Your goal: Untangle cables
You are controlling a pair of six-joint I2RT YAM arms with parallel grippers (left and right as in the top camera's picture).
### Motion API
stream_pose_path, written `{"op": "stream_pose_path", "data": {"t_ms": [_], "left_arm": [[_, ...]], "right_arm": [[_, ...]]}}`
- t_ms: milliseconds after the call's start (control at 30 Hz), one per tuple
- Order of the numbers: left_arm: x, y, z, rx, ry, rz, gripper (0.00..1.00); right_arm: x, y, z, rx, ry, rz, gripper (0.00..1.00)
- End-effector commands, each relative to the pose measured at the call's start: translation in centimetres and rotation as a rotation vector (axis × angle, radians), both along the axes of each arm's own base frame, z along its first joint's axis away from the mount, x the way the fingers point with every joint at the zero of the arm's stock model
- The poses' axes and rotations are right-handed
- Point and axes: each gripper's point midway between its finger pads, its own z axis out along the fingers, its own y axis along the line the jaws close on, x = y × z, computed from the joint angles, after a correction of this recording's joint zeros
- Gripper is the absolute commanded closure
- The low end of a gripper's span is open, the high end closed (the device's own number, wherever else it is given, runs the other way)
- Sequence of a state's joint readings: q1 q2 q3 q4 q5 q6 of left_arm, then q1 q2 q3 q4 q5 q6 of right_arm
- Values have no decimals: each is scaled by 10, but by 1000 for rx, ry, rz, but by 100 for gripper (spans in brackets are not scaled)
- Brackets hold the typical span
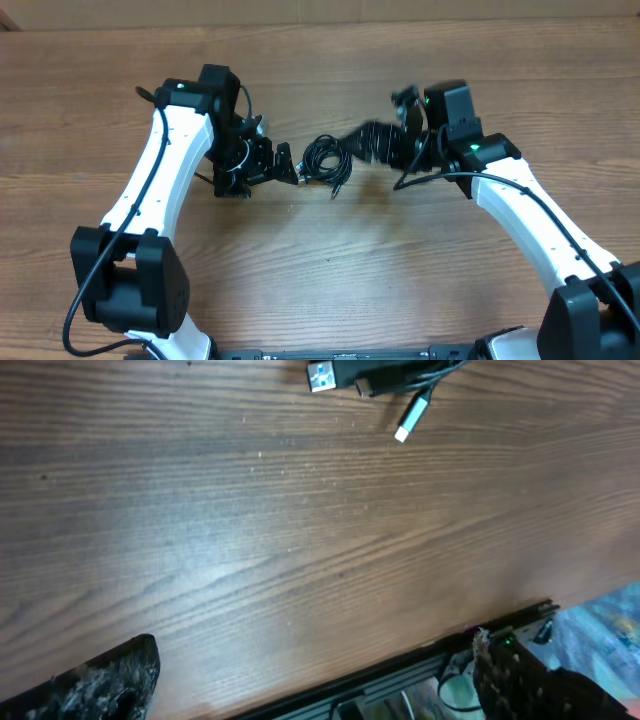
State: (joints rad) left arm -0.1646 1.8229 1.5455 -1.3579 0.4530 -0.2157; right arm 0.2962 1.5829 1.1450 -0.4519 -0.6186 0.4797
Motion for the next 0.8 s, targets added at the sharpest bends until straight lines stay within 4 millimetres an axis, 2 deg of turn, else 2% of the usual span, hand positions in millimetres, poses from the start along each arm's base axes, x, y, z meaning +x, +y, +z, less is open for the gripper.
{"op": "stream_pose_path", "data": {"t_ms": [0, 67, 167, 233, 267, 333, 367, 433, 467, 667, 767], "left_arm": [[7, 0, -9, 49, 3, 1, 0], [11, 2, -12, 71, -16, -3, 0], [21, 7, -15, 118, -53, 24, 0], [22, 7, -15, 117, -54, 27, 1], [22, 7, -15, 118, -55, 27, 0], [22, 7, -15, 118, -54, 26, 0], [22, 7, -15, 118, -55, 26, 0], [23, 7, -15, 116, -62, 26, 0], [25, 6, -15, 115, -66, 27, 0], [30, 5, -15, 107, -90, 29, 0], [30, 5, -15, 108, -85, 39, 0]], "right_arm": [[22, -16, -7, -135, -30, -182, 0], [25, -13, -20, -160, -4, -222, 0], [36, 9, -46, -132, 24, -223, 5], [39, 13, -63, -143, 47, -218, 6], [41, 14, -79, -157, 70, -216, 6], [43, 15, -94, -167, 89, -215, 9], [44, 15, -99, -169, 93, -215, 13], [45, 16, -107, -173, 100, -214, 30], [45, 16, -108, -174, 101, -214, 35], [40, 20, -132, -199, 145, -197, 44], [36, 27, -139, -206, 152, -181, 53]]}}
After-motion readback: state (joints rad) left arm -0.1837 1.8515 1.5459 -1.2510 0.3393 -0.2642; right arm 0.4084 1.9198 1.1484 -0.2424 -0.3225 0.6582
